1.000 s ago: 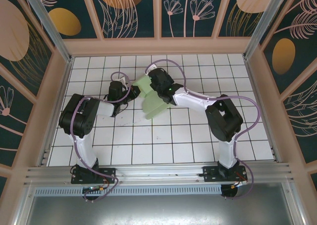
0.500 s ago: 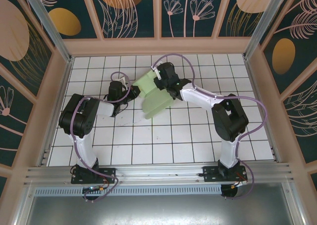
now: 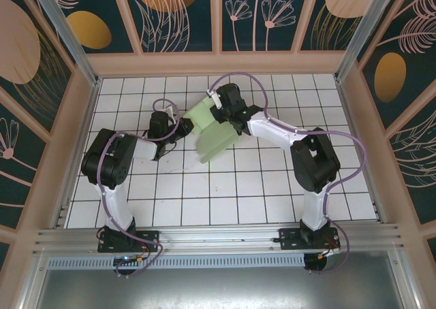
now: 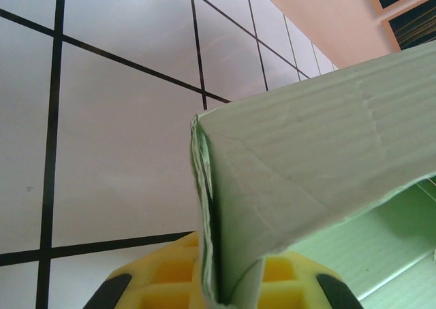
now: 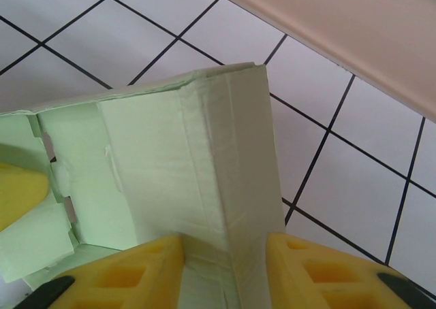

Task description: Fold the paper box

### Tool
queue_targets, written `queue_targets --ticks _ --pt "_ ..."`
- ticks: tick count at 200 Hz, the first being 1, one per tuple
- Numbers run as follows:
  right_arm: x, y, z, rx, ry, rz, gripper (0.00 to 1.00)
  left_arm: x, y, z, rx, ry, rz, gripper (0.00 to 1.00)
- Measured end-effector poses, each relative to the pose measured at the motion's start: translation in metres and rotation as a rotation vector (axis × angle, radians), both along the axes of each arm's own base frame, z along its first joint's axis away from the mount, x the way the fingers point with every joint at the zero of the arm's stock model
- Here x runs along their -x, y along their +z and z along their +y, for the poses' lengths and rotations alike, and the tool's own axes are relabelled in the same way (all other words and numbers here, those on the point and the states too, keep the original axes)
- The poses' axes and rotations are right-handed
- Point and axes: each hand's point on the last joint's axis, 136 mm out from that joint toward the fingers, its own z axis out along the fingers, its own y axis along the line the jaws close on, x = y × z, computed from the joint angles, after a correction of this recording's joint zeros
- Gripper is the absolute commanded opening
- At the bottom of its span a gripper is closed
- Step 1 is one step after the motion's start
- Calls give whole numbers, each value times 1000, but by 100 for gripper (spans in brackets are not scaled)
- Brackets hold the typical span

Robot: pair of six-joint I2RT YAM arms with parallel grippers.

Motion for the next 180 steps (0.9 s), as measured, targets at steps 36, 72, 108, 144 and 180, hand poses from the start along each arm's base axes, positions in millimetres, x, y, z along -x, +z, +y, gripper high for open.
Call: queue_targets --ticks 36,72,108,144,180 --pt "-4 -4 1 -2 10 10 23 0 -1 0 -1 1 2 0" --pt "-5 -4 0 -2 11 11 3 0 -2 1 -4 3 9 0" --pt "-5 -4 -1 -6 23 16 15 0 -3 2 -4 4 10 0" --pt "-7 -5 -3 -41 37 44 33 0 -3 2 -3 4 11 0" --pt "-12 -2 -6 -75 42 74 41 0 -3 2 -2 1 11 0"
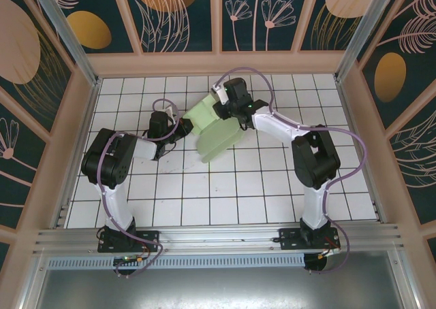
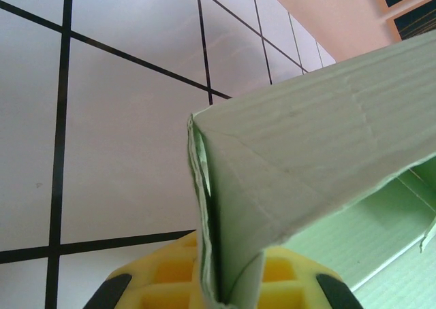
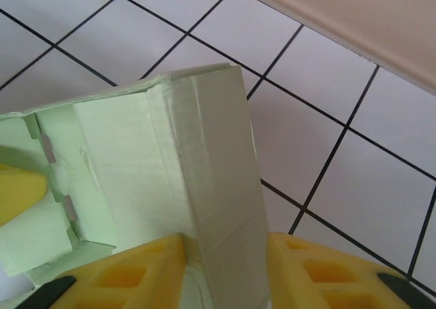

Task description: Fold the paper box

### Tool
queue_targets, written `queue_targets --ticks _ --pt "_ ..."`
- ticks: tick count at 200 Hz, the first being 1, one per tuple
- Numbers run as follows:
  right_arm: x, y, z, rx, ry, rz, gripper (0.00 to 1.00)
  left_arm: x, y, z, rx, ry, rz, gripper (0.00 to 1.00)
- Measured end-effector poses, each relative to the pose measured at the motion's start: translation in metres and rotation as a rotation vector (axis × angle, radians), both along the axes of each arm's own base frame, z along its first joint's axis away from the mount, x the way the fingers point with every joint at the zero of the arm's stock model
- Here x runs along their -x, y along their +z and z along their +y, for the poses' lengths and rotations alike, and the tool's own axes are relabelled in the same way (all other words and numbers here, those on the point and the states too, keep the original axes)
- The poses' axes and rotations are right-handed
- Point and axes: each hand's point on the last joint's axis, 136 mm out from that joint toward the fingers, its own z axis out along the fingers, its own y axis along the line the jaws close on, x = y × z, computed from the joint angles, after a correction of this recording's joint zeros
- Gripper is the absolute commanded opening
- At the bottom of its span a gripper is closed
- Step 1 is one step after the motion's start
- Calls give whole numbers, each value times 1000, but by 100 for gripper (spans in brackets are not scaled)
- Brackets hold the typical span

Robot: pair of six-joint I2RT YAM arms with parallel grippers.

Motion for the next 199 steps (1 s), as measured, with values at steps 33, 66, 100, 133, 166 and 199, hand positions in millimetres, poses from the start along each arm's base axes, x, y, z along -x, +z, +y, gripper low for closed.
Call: queue_targets --ticks 33,66,100,133,166,199 --pt "-1 1 2 -26 24 29 42 0 0 0 2 -3 0 0" --pt "5 -1 8 -65 81 72 43 2 0 -2 9 -18 3 0" --pt "7 -1 12 -79 109 84 44 2 0 -2 9 -18 4 0" --pt "7 -5 12 -70 112 92 49 2 -1 -2 9 -18 5 0" --pt "4 -6 13 -56 119 92 42 2 -1 -2 8 -18 7 0" --pt "1 -6 11 -41 122 91 33 2 -1 -2 8 -17 7 0"
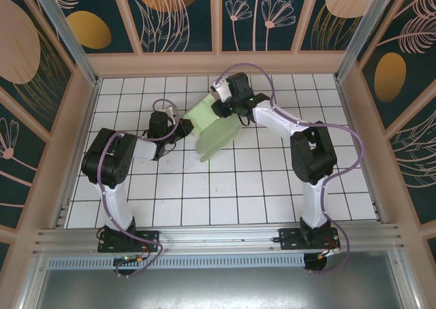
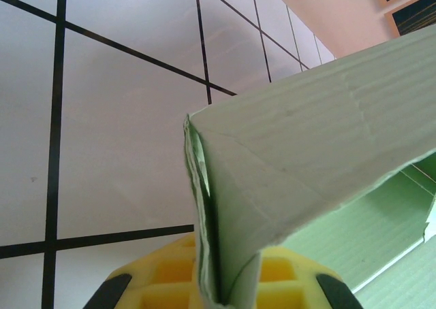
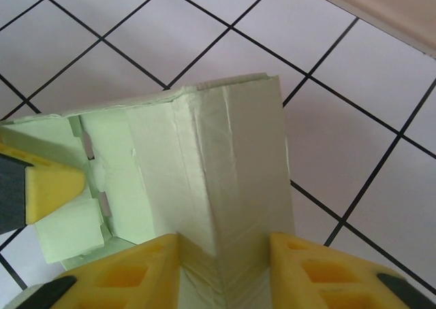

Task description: Fold the paper box

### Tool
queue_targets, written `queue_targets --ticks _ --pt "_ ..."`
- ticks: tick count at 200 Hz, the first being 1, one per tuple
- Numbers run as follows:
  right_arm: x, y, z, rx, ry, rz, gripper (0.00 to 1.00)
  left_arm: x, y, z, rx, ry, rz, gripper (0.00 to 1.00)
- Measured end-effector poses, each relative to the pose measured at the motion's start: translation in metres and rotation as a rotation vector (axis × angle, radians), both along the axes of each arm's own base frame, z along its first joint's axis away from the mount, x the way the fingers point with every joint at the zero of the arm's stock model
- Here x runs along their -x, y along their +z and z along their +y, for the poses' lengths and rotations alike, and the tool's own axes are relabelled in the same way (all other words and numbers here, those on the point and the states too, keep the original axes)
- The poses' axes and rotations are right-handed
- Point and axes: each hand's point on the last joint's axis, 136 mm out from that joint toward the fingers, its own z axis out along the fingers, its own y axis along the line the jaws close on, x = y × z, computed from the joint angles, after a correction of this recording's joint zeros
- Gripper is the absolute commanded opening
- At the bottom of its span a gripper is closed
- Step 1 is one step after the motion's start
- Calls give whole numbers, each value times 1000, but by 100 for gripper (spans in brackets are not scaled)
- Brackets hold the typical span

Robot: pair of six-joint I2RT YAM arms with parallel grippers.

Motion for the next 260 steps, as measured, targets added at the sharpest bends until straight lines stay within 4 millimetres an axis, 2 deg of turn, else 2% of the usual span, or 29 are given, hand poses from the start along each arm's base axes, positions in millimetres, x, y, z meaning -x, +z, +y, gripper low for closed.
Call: queue_targets --ticks 52,88,102,114,132,189,216,260 --pt "-5 -7 -3 64 -15 -22 25 0 -3 0 -2 0 7 0" --pt "-6 -15 -4 135 -51 -52 15 2 -8 1 -8 1 29 0" --pt "-7 -15 -5 150 -64 -60 15 2 -9 1 -9 1 30 0" --pt "-7 -15 -5 156 -68 -64 20 2 -9 1 -9 1 30 0" --pt "-6 -15 -4 156 -71 -61 34 3 -9 1 -8 0 30 0" --pt "9 -18 1 87 -26 -8 54 3 -8 0 -5 -7 30 0" --pt "20 -7 -1 3 -2 19 63 6 -7 -3 4 -27 32 0" --pt "39 16 -6 -126 34 37 70 5 2 -9 27 -57 2 0"
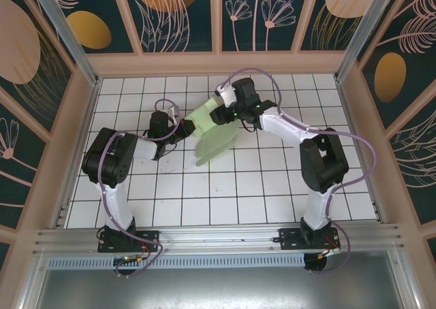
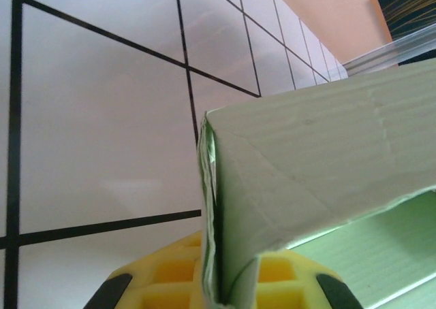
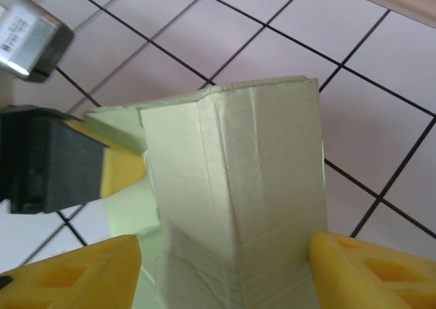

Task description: Fold the paper box

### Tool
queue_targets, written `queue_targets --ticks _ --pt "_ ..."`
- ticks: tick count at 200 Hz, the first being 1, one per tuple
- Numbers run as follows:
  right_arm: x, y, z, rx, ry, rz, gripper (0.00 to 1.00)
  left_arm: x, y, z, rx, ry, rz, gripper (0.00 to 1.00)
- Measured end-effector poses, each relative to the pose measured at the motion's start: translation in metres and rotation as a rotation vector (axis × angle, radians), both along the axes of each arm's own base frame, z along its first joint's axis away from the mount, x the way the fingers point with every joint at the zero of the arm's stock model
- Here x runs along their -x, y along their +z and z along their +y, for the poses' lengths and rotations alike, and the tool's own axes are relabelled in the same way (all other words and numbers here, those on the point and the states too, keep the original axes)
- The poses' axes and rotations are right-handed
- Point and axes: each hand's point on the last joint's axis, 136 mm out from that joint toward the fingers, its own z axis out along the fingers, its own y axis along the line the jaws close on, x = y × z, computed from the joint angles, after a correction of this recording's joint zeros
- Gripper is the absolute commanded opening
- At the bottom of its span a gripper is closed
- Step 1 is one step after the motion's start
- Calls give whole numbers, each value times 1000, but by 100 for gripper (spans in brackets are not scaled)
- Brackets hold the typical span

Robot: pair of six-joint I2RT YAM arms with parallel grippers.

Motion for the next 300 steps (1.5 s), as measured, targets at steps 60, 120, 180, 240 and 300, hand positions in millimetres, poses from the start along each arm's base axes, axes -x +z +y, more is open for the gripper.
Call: queue_targets --ticks 60,120,180,240,300 --pt "21 13 -4 -56 48 -27 76 2 4 -6 14 -29 -7 0" --pt "15 2 -13 97 4 -112 80 0 11 -11 28 -48 -27 0" --pt "14 17 -23 136 -51 -173 83 -1 15 -12 34 -53 -40 0" --pt "13 21 -27 319 -111 -278 78 -1 13 -12 34 -54 -35 0" --pt "0 0 -21 505 -162 -321 78 -1 10 -12 41 -50 -21 0"
